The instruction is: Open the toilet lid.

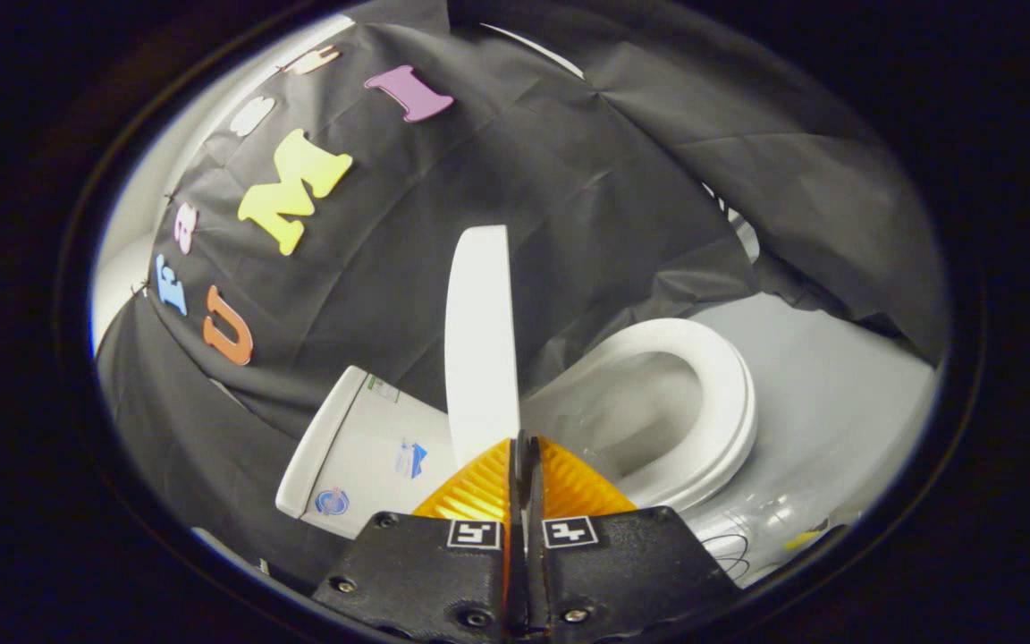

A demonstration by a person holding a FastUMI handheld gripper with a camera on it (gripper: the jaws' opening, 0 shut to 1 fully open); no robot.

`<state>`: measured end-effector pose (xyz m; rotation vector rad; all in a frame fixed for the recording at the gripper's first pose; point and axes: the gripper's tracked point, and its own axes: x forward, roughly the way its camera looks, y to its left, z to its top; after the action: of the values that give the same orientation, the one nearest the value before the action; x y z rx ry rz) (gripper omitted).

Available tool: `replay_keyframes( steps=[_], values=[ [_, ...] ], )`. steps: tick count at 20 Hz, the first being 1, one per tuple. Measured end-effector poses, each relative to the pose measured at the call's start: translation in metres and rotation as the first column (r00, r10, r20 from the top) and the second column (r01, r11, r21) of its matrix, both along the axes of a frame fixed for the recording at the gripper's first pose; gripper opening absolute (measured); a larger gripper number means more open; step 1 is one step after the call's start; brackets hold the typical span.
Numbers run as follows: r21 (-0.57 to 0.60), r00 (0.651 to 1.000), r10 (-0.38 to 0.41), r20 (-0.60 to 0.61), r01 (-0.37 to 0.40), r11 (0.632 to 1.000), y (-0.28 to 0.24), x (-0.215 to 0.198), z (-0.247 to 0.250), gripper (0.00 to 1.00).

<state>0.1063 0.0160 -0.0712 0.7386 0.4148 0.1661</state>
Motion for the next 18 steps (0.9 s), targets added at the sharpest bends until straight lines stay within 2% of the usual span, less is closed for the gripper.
replay_keyframes(
  steps=[18],
  values=[
    [-0.197, 0.994, 0.066, 0.092, -0.047, 0.979, 0.083, -0.009, 0.05, 0.08]
  ],
)
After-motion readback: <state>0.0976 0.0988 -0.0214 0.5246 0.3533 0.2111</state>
